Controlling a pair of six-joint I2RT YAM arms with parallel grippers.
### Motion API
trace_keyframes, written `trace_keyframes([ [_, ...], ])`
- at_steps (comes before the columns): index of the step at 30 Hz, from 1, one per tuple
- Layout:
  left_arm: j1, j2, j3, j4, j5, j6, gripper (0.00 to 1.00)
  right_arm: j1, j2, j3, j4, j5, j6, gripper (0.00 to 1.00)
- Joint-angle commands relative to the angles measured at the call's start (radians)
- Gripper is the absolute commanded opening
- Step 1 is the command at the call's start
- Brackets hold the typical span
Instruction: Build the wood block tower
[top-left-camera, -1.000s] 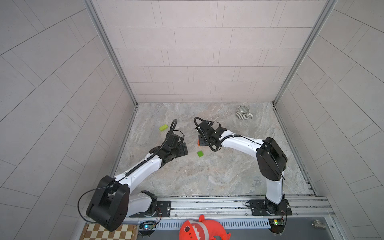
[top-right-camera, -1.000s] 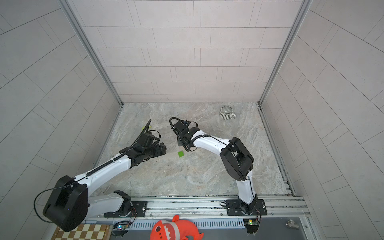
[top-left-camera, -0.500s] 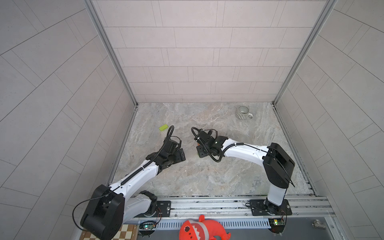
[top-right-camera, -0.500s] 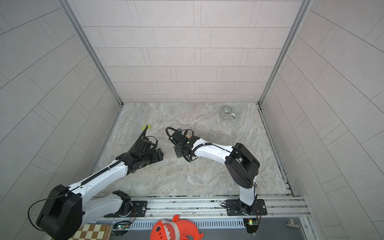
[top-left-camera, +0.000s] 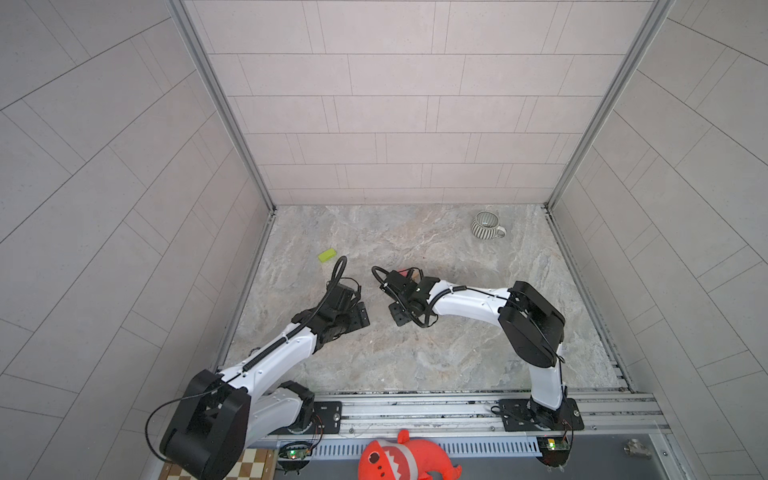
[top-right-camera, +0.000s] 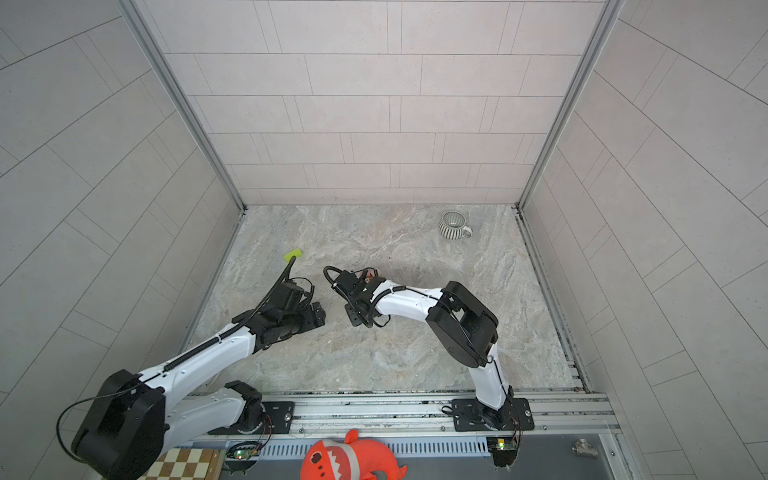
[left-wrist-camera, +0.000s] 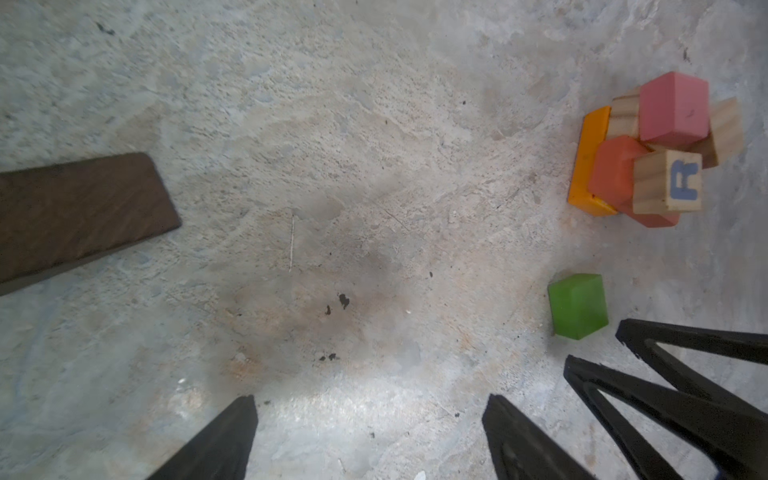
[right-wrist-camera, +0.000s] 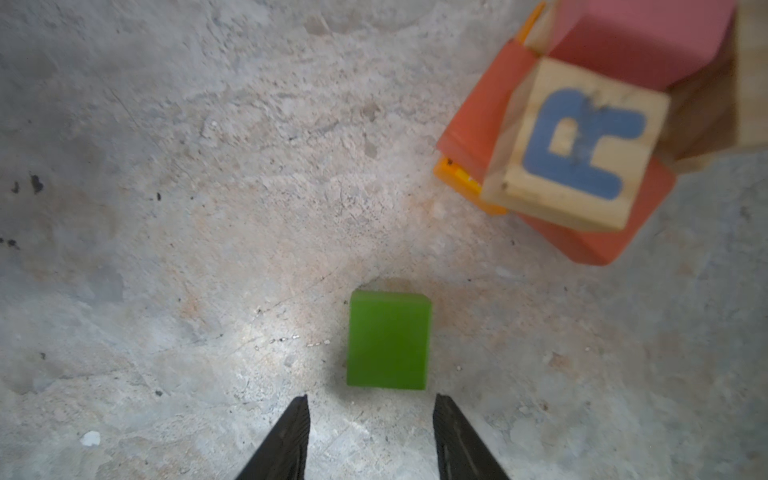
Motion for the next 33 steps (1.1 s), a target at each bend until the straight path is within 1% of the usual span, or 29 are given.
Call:
trace_keyframes([
  [1, 0.004, -0.002, -0.014, 0.019, -0.017, -0.005, 0.91, 0.0, 0.023, 0.026, -0.02, 0.003, -0.01, 0.48],
  [8, 0.006, 0.019, -0.016, 0.036, -0.018, -0.006, 0.91, -0.004, 0.054, 0.048, -0.024, -0.002, -0.011, 0.39],
  [13, 0.005, 0.027, -0.017, 0.041, -0.017, -0.005, 0.91, -0.007, 0.058, 0.048, -0.024, 0.002, -0.011, 0.35],
  [16, 0.006, 0.03, -0.016, 0.043, -0.019, -0.004, 0.91, -0.007, 0.054, 0.049, -0.024, 0.002, -0.008, 0.36],
  [18, 0.006, 0.028, -0.016, 0.043, -0.018, -0.004, 0.91, -0.007, 0.054, 0.054, -0.024, -0.001, -0.004, 0.44],
  [19, 0.007, 0.027, -0.014, 0.043, -0.016, -0.005, 0.91, -0.007, 0.054, 0.055, -0.023, -0.003, -0.004, 0.47],
  [21, 0.006, 0.025, -0.012, 0.04, -0.017, -0.004, 0.91, -0.007, 0.056, 0.057, -0.021, -0.003, 0.0, 0.48],
  [26, 0.007, 0.019, -0.01, 0.035, -0.021, -0.004, 0.91, -0.007, 0.069, 0.069, -0.019, 0.0, 0.007, 0.46],
  [33, 0.008, 0.013, -0.01, 0.033, -0.03, -0.003, 0.91, -0.012, 0.082, 0.078, -0.015, -0.007, 0.017, 0.38],
])
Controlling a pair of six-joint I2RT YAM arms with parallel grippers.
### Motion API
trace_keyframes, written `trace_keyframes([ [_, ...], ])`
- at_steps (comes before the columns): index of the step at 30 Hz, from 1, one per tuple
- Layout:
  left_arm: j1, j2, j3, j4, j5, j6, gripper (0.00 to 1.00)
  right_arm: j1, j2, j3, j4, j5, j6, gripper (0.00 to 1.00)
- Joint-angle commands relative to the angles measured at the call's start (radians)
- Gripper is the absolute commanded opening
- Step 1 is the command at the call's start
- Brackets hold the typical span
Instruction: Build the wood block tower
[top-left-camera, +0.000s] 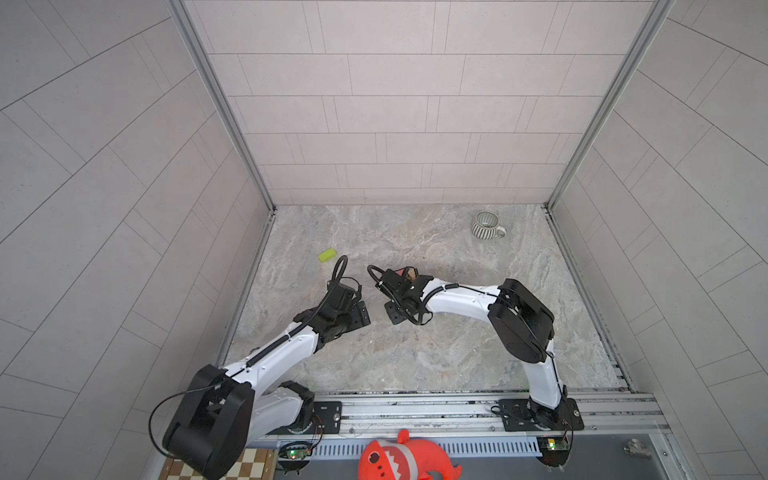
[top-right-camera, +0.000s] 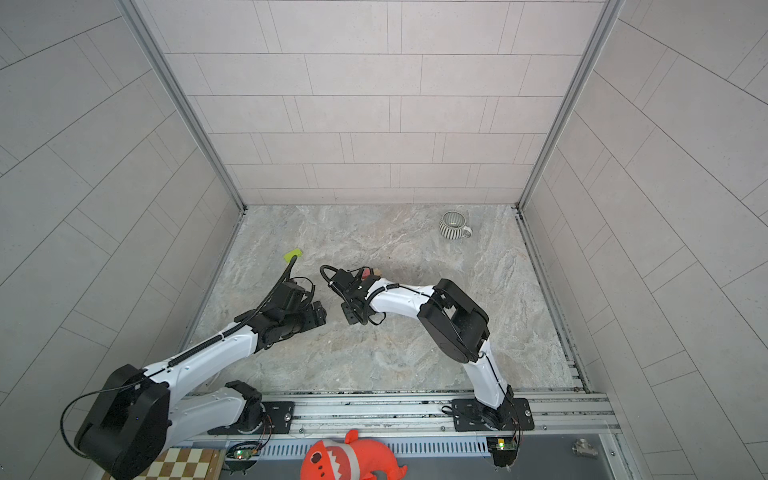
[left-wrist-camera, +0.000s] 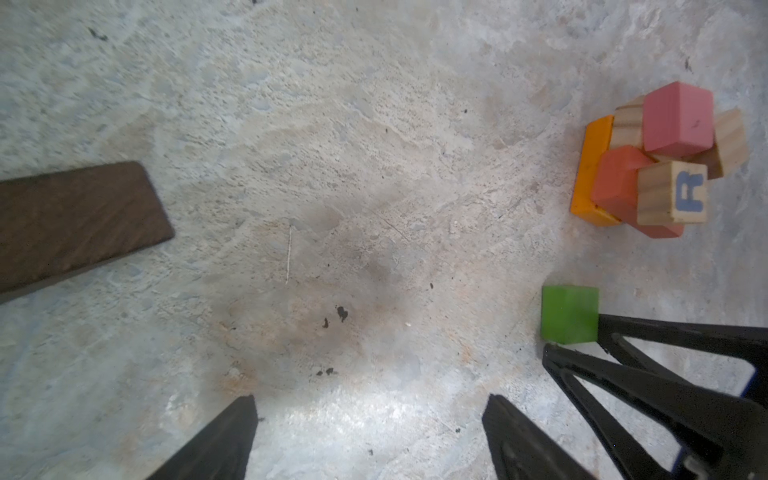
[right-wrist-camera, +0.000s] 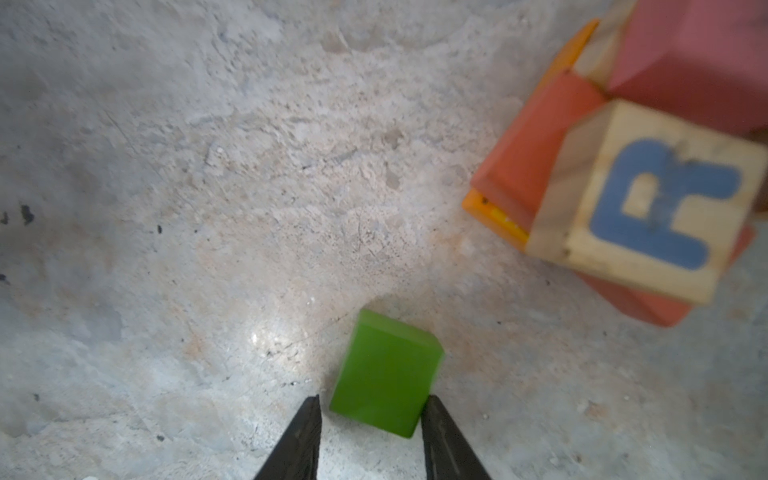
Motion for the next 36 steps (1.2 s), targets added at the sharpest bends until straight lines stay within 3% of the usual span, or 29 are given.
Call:
trace_keyframes([
  [1, 0.008, -0.01, -0.001, -0.008, -0.019, 0.001, 0.91, -0.004, 0.018, 0.021, -0.014, 0.002, 0.018, 0.36],
  [11, 0.01, -0.008, 0.017, -0.016, -0.025, 0.008, 0.91, -0.012, -0.03, -0.001, -0.014, 0.01, 0.024, 0.29],
  [17, 0.011, -0.009, 0.027, -0.027, -0.03, 0.01, 0.91, -0.015, -0.054, 0.021, -0.043, 0.002, -0.029, 0.46],
  [31, 0.015, -0.051, 0.002, -0.01, -0.03, 0.011, 0.91, -0.066, -0.073, 0.084, -0.146, -0.139, -0.325, 0.49],
  [36, 0.014, -0.065, -0.005, -0.007, -0.038, 0.007, 0.91, -0.065, -0.057, 0.099, -0.151, -0.149, -0.294, 0.49],
])
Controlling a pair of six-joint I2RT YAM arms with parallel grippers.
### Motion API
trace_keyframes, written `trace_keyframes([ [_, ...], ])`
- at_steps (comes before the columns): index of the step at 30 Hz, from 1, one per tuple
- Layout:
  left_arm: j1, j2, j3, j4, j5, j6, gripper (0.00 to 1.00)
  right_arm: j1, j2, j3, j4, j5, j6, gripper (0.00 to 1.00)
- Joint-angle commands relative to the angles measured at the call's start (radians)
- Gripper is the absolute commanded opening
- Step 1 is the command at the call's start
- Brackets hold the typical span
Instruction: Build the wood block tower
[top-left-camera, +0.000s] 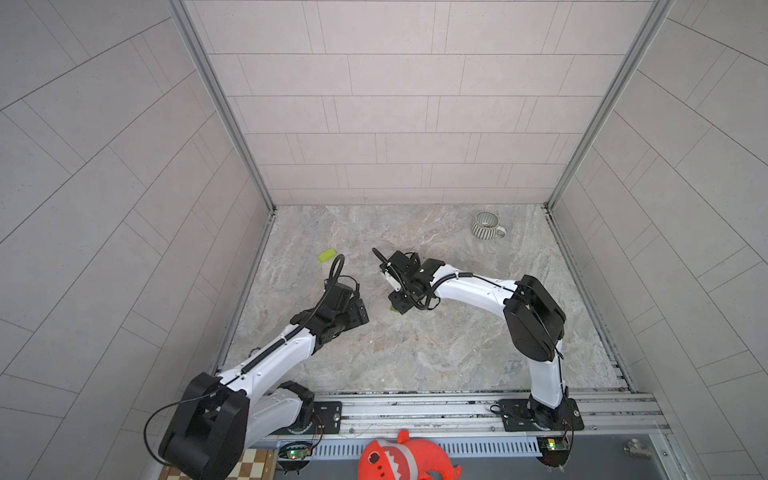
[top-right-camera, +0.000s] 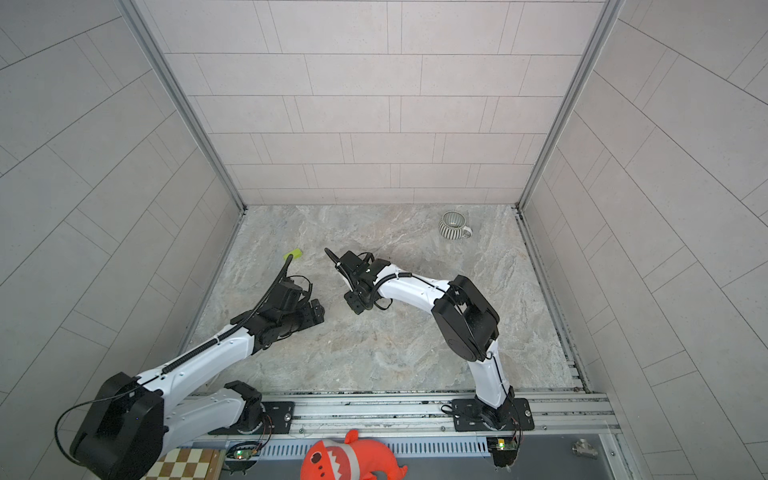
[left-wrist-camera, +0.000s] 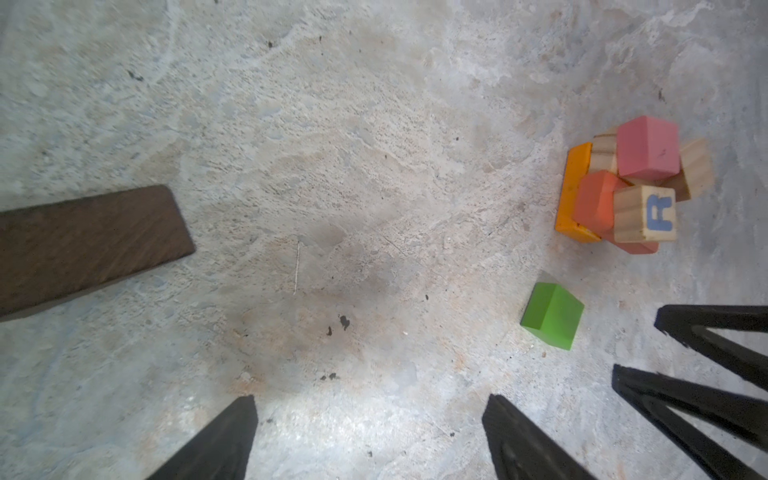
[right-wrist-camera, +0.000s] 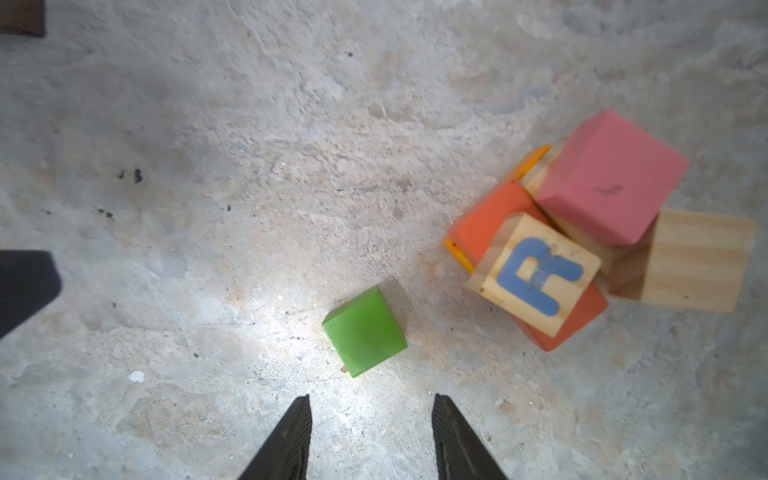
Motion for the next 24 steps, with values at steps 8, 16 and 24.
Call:
trace_keyframes([
  [8, 0.006, -0.02, -0.012, 0.011, -0.035, -0.002, 0.91, 0.064, -0.097, -0.198, 0.241, 0.145, 0.445, 0.63],
  [16, 0.009, -0.057, -0.029, 0.009, -0.038, -0.014, 0.91, 0.12, -0.07, -0.187, 0.3, 0.252, 0.61, 0.55],
  [24, 0.009, -0.088, -0.044, 0.011, -0.031, -0.014, 0.91, 0.12, -0.011, -0.153, 0.287, 0.301, 0.678, 0.57],
])
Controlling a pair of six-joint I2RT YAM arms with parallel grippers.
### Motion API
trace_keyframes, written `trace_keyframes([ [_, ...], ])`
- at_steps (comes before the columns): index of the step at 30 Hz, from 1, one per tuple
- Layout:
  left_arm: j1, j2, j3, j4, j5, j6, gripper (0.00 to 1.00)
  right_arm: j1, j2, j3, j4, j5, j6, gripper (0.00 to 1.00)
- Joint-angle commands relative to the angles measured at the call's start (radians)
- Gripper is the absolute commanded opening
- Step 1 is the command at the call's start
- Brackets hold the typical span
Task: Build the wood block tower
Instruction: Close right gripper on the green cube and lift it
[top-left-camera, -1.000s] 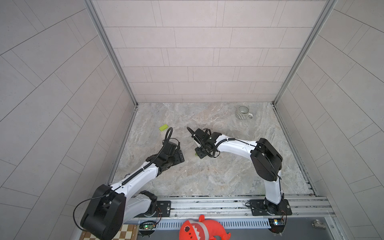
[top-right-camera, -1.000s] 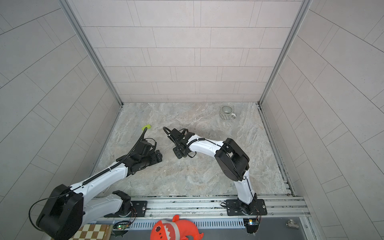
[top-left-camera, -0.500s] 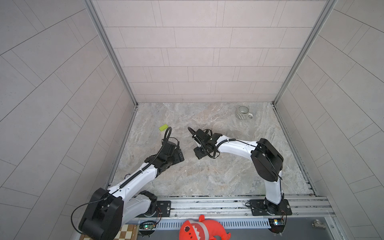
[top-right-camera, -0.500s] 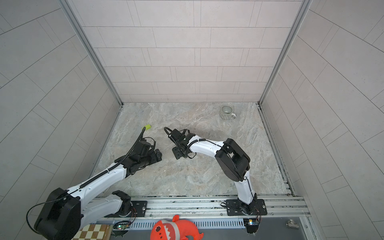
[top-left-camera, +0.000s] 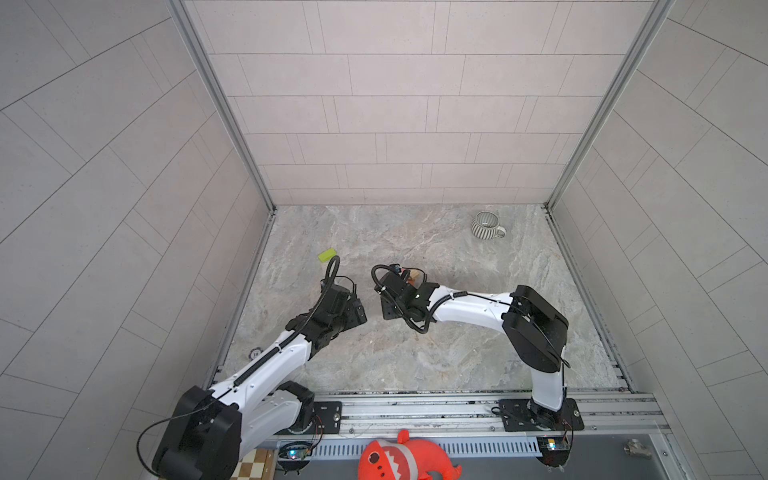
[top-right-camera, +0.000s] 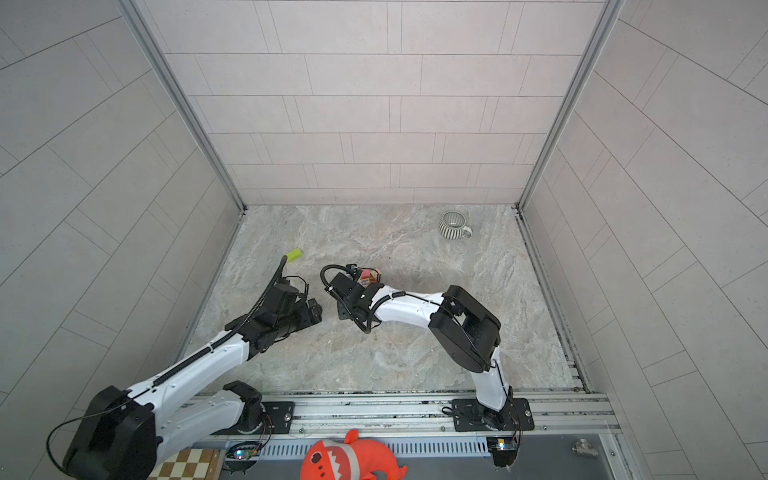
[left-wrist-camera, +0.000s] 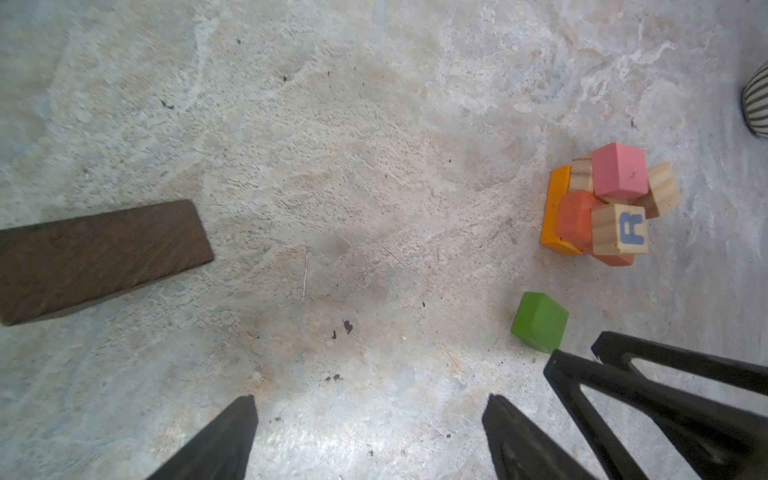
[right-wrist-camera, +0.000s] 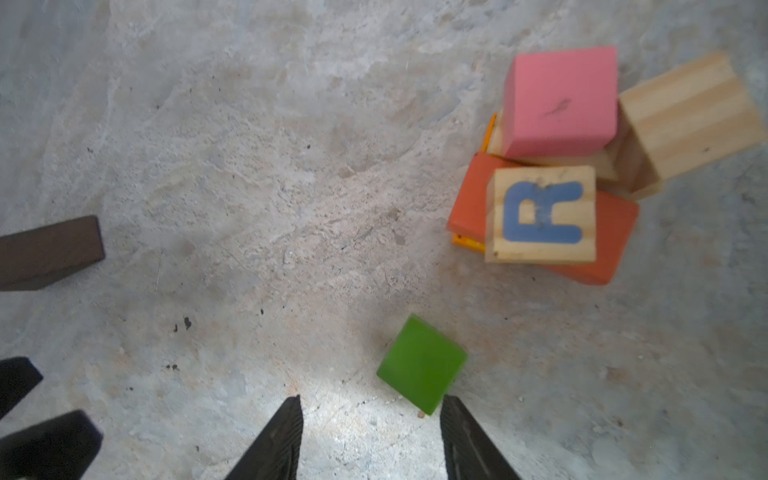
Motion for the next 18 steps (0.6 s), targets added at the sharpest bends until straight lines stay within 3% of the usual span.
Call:
trace_keyframes([
  [1, 0.008, -0.021, -0.019, 0.006, -0.005, -0.008, 0.91, -0.001, 0.04, 0.037, -0.025, 0.065, 0.081, 0.57],
  [18, 0.008, -0.039, -0.036, 0.015, 0.001, -0.007, 0.91, -0.003, 0.105, 0.053, -0.043, 0.103, 0.145, 0.54],
])
